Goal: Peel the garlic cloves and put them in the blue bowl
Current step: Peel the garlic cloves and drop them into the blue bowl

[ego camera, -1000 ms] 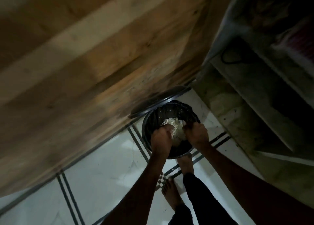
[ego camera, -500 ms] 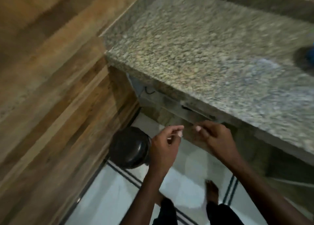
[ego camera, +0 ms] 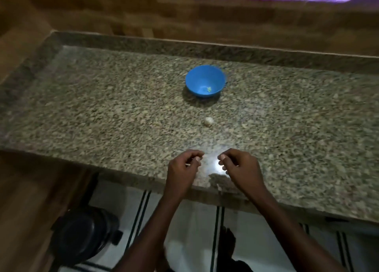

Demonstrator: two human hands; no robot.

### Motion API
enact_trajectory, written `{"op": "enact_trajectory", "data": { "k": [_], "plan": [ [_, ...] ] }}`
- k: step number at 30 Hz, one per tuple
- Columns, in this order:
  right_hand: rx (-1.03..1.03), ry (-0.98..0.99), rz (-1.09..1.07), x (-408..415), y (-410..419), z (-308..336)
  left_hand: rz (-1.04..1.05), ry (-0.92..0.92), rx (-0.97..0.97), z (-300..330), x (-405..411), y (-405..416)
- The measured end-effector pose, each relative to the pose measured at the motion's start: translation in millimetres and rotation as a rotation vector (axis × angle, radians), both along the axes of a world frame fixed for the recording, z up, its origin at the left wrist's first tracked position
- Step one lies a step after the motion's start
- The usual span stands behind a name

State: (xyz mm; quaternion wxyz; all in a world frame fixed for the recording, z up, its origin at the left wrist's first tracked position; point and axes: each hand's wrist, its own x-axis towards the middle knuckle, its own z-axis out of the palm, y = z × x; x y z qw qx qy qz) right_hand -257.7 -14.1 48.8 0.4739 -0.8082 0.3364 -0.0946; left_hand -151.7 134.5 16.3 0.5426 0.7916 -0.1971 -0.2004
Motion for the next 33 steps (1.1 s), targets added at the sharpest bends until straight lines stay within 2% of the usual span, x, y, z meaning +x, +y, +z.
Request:
{"op": "enact_trajectory", "data": {
  "k": [4, 10, 12, 17, 21, 25, 28, 31, 33],
  "plan": [
    [-0.108, 0.132, 0.012, 0.7, -53.2, -15.3, -0.056, -0.17, 0.149, -23.6, 21.4, -54.2],
    [-0.339, 0.228, -0.14, 43.2, -113.6, -44.8, -0.227, -0.554, 0.469, -59.2, 55.0, -92.6],
    [-0.379, 0.299, -0.122, 61.2, -131.4, -52.7, -0.253, -0.605, 0.477, -63.3, 59.0, -93.3],
    [-0.421, 0.395, -0.067, 95.9, -160.0, -57.4, -0.149, -0.466, 0.353, -57.0, 87.9, -93.4],
    [-0.402, 0.164, -0.111, 149.9, -168.3, -24.4, -0.072, -0.435, 0.3, -51.6, 115.8, -96.4],
    [-0.424, -0.024, -0.05, 221.0, -167.0, 4.5, -0.045, -0.376, 0.252, -56.1, 128.3, -103.5],
    [-0.484, 0.047, 0.043, 264.8, -166.2, 3.6, -0.127, -0.312, 0.21, -56.2, 132.4, -112.3],
    [-0.53, 0.162, 0.122, 284.7, -168.5, -3.5, -0.231, -0.332, 0.254, -54.4, 134.6, -125.3],
    [-0.528, 0.105, 0.086, 274.9, -168.2, -4.7, -0.246, -0.339, 0.263, -55.7, 135.0, -132.2]
  ]
}}
